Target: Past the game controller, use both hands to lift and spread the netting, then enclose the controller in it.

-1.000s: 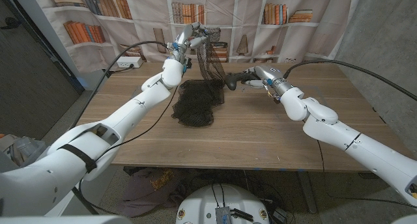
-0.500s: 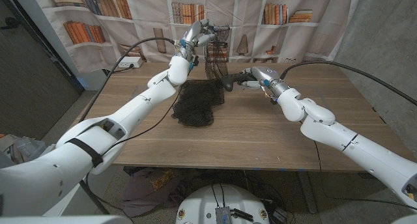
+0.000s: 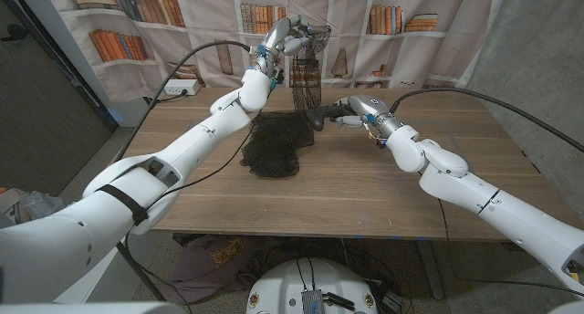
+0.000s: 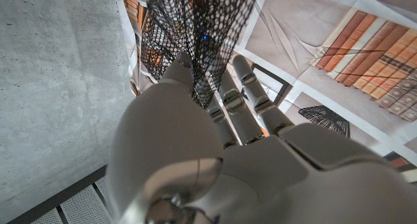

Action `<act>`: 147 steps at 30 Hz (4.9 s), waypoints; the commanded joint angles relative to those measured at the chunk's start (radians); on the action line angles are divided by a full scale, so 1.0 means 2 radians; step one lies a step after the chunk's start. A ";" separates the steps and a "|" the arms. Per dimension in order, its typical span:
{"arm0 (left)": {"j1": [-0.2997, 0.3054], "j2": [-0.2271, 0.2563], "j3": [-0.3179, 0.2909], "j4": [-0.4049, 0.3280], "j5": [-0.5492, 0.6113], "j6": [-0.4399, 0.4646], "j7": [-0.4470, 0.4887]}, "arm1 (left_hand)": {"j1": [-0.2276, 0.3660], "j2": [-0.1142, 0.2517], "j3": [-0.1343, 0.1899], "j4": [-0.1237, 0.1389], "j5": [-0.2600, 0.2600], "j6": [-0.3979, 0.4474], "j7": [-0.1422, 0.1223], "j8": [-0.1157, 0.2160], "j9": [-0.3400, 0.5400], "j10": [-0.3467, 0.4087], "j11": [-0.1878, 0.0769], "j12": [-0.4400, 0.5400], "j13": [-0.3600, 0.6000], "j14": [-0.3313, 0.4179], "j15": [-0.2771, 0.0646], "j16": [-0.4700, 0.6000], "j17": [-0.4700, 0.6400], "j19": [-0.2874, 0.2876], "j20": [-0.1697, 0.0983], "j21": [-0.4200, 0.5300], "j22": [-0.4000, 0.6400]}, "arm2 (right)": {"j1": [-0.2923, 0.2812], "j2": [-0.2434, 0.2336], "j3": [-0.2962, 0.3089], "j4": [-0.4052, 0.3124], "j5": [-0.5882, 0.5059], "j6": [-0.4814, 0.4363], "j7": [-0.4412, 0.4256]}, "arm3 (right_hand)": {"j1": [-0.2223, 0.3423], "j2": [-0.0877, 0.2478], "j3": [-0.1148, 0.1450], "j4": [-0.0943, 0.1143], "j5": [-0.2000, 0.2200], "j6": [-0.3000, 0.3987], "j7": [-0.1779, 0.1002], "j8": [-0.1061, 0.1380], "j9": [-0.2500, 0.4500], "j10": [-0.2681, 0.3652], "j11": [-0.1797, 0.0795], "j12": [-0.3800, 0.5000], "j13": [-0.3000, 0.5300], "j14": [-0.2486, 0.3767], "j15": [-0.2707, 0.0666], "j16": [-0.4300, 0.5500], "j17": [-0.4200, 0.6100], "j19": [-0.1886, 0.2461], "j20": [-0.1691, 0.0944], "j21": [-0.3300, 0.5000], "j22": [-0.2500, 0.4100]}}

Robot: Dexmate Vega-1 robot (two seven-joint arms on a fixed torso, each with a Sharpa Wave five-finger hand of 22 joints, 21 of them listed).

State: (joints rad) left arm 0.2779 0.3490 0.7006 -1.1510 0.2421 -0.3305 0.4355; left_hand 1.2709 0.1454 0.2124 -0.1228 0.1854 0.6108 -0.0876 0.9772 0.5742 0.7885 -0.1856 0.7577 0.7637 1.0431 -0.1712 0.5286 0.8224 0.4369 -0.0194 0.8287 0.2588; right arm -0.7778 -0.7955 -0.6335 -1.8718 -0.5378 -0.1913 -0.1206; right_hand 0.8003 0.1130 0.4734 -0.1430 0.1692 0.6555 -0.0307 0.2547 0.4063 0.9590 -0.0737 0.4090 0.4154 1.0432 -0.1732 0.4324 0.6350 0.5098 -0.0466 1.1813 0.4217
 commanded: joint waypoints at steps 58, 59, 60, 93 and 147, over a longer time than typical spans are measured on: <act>0.016 -0.049 -0.027 -0.010 -0.154 -0.083 -0.155 | -0.002 0.002 -0.005 0.002 0.008 -0.007 0.000 0.024 -0.020 -0.001 0.003 -0.002 -0.001 0.017 -0.030 -0.041 0.020 -0.013 -0.004 0.025 -0.025 | -0.004 0.025 -0.026 0.004 -0.027 -0.028 0.009 | -0.005 0.041 0.113 0.117 0.003 0.014 0.002 -0.006 0.007 0.030 -0.017 -0.005 0.004 0.002 -0.028 -0.003 0.006 -0.007 -0.081 0.017 -0.017; 0.016 -0.051 -0.027 -0.008 -0.155 -0.084 -0.156 | -0.003 0.002 -0.005 0.002 0.008 -0.008 0.000 0.024 -0.020 -0.001 0.002 -0.003 -0.002 0.017 -0.030 -0.041 0.021 -0.013 -0.005 0.026 -0.026 | -0.004 0.026 -0.027 0.005 -0.027 -0.029 0.009 | -0.005 0.041 0.113 0.117 0.003 0.014 0.003 -0.006 0.007 0.030 -0.017 -0.005 0.005 0.002 -0.028 -0.003 0.006 -0.007 -0.081 0.018 -0.018; 0.015 -0.052 -0.027 -0.006 -0.158 -0.085 -0.158 | -0.003 0.002 -0.005 0.002 0.008 -0.009 -0.001 0.024 -0.021 -0.001 0.003 -0.003 -0.002 0.017 -0.030 -0.042 0.021 -0.013 -0.004 0.026 -0.026 | -0.003 0.027 -0.028 0.006 -0.027 -0.031 0.010 | -0.005 0.041 0.113 0.117 0.003 0.014 0.003 -0.006 0.007 0.030 -0.017 -0.006 0.004 0.002 -0.028 -0.004 0.005 -0.007 -0.081 0.018 -0.018; 0.009 -0.113 -0.016 0.057 -0.226 -0.109 -0.224 | -0.004 0.003 -0.007 0.003 0.011 -0.015 -0.002 0.032 -0.034 -0.004 0.002 -0.005 -0.006 0.022 -0.030 -0.064 0.027 -0.017 -0.006 0.036 -0.032 | 0.052 0.077 -0.069 0.068 -0.037 -0.062 0.009 | 0.000 0.042 0.114 0.115 0.003 0.017 0.006 -0.009 0.008 0.035 -0.015 -0.010 0.002 0.006 -0.028 -0.005 0.005 -0.008 -0.082 0.025 -0.028; 0.041 -0.140 -0.018 0.050 -0.311 -0.094 -0.306 | -0.001 0.002 -0.007 0.002 0.012 -0.017 -0.001 0.044 -0.055 -0.005 0.003 -0.006 -0.010 0.032 -0.031 -0.093 0.035 -0.017 -0.010 0.042 -0.036 | 0.151 0.136 -0.106 0.173 -0.024 -0.119 -0.005 | 0.011 0.042 0.119 0.113 0.003 0.020 0.015 -0.015 0.008 0.024 -0.014 -0.026 -0.008 0.005 -0.028 -0.013 -0.001 -0.008 -0.083 0.031 -0.048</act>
State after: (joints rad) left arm 0.3455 0.0680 0.6691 -1.0315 -0.3548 -0.5304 -0.1509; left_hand 1.2655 0.1505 0.1988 -0.1198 0.2046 0.5768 -0.0928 1.0585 0.4645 0.7764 -0.1733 0.7469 0.7432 1.0971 -0.2001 0.3508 0.8887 0.4051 -0.0337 0.9061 0.1861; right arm -0.5238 -0.5397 -0.8376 -1.5859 -0.6167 -0.4072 -0.1212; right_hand 0.8003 0.1130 0.4778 -0.1474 0.1693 0.6874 -0.0049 0.2197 0.4192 0.9760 -0.0706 0.3585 0.3987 1.0492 -0.1750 0.4092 0.6307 0.4977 -0.0483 1.2373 0.3246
